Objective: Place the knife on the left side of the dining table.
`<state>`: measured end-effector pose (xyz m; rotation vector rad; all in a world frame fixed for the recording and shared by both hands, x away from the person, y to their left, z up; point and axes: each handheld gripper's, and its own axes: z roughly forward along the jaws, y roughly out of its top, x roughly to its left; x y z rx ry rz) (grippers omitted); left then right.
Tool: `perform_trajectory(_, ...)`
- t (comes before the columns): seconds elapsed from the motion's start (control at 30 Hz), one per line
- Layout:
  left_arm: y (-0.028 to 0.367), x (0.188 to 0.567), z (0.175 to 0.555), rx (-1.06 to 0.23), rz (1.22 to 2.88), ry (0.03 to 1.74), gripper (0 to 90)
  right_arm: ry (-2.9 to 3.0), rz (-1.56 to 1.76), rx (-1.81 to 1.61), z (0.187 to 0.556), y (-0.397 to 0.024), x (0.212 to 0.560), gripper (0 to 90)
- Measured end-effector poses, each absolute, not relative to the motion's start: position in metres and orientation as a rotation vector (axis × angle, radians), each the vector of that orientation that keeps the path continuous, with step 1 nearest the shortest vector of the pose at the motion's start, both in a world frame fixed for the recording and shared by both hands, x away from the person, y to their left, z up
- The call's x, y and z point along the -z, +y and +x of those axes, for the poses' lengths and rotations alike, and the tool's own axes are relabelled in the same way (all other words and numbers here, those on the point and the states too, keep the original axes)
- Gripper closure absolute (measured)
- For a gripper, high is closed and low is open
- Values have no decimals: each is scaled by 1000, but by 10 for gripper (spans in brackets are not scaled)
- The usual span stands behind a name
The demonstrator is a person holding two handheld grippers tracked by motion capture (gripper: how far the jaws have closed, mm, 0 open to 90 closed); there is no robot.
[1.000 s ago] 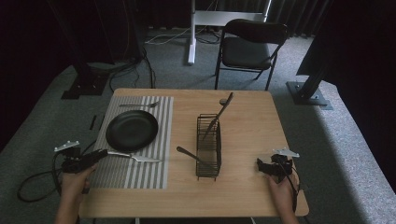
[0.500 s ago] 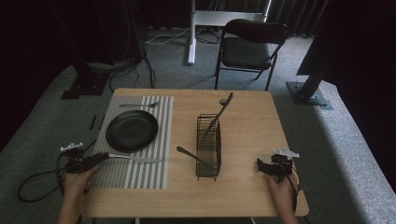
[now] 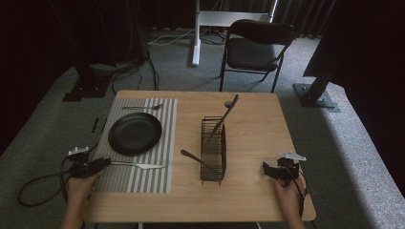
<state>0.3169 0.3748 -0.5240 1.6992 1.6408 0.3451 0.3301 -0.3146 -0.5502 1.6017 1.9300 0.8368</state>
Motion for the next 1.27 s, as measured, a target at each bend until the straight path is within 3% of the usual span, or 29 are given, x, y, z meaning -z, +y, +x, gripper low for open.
perform_trajectory(0.3, 354, 525, 295, -408, 1749, 1596, 553, 1930, 1602, -837, 330, -315, 550, 123)
perform_trajectory(0.63, 324, 522, 269, -520, 1731, 1534, 393, 1930, 1602, -837, 330, -315, 550, 123)
perform_trajectory(0.7, 319, 525, 267, -533, 1745, 1546, 336, 1930, 1602, -837, 330, -315, 550, 123)
perform_trajectory(0.83, 313, 530, 266, -536, 1771, 1568, 116, 1930, 1602, -837, 330, -315, 550, 123)
perform_trajectory(0.87, 310, 533, 265, -543, 1792, 1585, 116, 1930, 1602, -837, 330, -315, 550, 123)
perform_trajectory(0.93, 306, 537, 264, -545, 1806, 1599, 0, 1930, 1602, -837, 330, -315, 550, 123)
perform_trajectory(1.27, 303, 541, 261, -618, 1819, 1584, 0, 1931, 1601, -836, 330, -315, 550, 123)
